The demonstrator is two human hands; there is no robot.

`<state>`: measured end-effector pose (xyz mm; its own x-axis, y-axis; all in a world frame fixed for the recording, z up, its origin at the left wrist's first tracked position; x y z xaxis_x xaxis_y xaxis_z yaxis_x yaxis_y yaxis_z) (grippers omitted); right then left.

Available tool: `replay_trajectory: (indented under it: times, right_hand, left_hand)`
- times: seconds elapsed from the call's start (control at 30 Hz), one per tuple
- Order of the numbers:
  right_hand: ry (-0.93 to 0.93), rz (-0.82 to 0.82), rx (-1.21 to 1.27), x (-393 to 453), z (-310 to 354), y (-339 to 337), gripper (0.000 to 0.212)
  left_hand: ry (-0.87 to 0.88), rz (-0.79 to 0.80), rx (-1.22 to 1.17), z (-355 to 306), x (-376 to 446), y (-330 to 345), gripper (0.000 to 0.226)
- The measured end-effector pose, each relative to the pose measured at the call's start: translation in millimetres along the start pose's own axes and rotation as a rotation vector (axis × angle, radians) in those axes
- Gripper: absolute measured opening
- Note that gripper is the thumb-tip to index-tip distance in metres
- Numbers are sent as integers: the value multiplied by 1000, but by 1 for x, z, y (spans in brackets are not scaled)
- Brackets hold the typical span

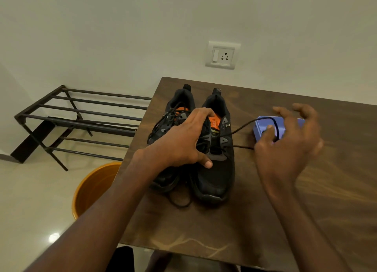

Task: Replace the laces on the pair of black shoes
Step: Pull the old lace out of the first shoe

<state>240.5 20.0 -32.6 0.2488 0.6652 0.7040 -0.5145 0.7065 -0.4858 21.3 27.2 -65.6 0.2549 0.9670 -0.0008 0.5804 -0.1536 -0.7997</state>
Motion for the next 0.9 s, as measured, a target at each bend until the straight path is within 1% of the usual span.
replay_trajectory:
  times: [0.03, 0.07, 0.1, 0.17, 0.23, 0.27, 0.3, 0.33, 0.37, 0.43, 0.47, 0.5, 0.53, 0.6, 0.63, 0.67, 0.73, 0.8, 0.83, 0.87, 0.9]
  right_hand:
    - [-56, 87, -30, -3, 6, 7, 39]
    - [-124, 174, -57, -8, 14, 17, 42]
    - [-196, 265, -76, -16, 22, 30, 39]
    - [-293, 435, -50, -32, 33, 55, 27]
    - [-295, 536, 16, -42, 36, 70, 16]
    - [-278, 543, 35, -44, 36, 71, 13]
    - [-254, 517, 42, -43, 34, 69, 11]
    - [-214, 451, 50, -38, 30, 64, 13]
    - [-141, 344, 72, -30, 23, 53, 14]
    - [66, 87, 160, -11, 0, 23, 10]
    - [129, -4, 185, -4, -10, 10, 8]
    - [141, -38, 154, 0, -16, 2, 10]
    - [116, -6, 86, 2, -17, 0, 15]
    - [13, 166, -37, -1, -6, 12, 36]
    - [-68, 255, -67, -7, 3, 21, 43]
    - [-164, 337, -80, -15, 16, 32, 44]
    - [-298, 484, -67, -31, 35, 53, 32]
    - [-292, 572, -21, -42, 40, 65, 22]
    - [-255, 582, 0, -45, 37, 68, 17]
    - [-218, 557, 15, -43, 35, 66, 11]
    - [-177, 495, 31, -39, 30, 62, 8]
  left_hand:
    - [-1, 0, -1, 0, 0, 0, 118]
    - [-1, 0, -4, 0, 1, 0, 119]
    - [0, 0, -8, 0, 0, 1, 119]
    - [12, -5, -11, -1, -1, 1, 118]
    - [16, -4, -11, -2, -1, 1, 118]
    - [14, -4, -11, -1, -1, 1, 117]
    - [14, -5, -8, -1, -1, 1, 117]
    - [17, -7, 1, -1, -1, 1, 116]
    - [19, -6, 11, -2, 0, 1, 115]
    - [16, 4, 30, -3, 0, 2, 115]
    - [13, 6, 38, -3, 0, 2, 115]
    - [14, 11, 48, -3, 0, 2, 115]
    - [16, 14, 57, -2, 0, 2, 114]
    - [21, 15, 60, -1, 2, 2, 113]
    - [21, 10, 52, -1, 2, 2, 113]
    - [24, 3, 39, -1, 1, 1, 113]
    - [36, -11, 9, -2, 0, 0, 115]
    - [40, -12, -12, -2, -1, 0, 117]
    - [36, -9, -12, -2, -1, 0, 117]
    - [30, -7, -7, -1, -1, 1, 117]
    - [26, -6, -1, -1, -1, 1, 116]
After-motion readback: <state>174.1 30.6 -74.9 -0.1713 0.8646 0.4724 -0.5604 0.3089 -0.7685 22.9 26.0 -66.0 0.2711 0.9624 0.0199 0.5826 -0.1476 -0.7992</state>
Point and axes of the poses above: each hand's wrist, its own x-axis towards the middle knuckle, its own y-axis out of the palm, z = x × y, the point moved 6 cm from there along x, towards the middle knuckle, and after that the axes turned 1 degree about -y, right-handed, at the moved point
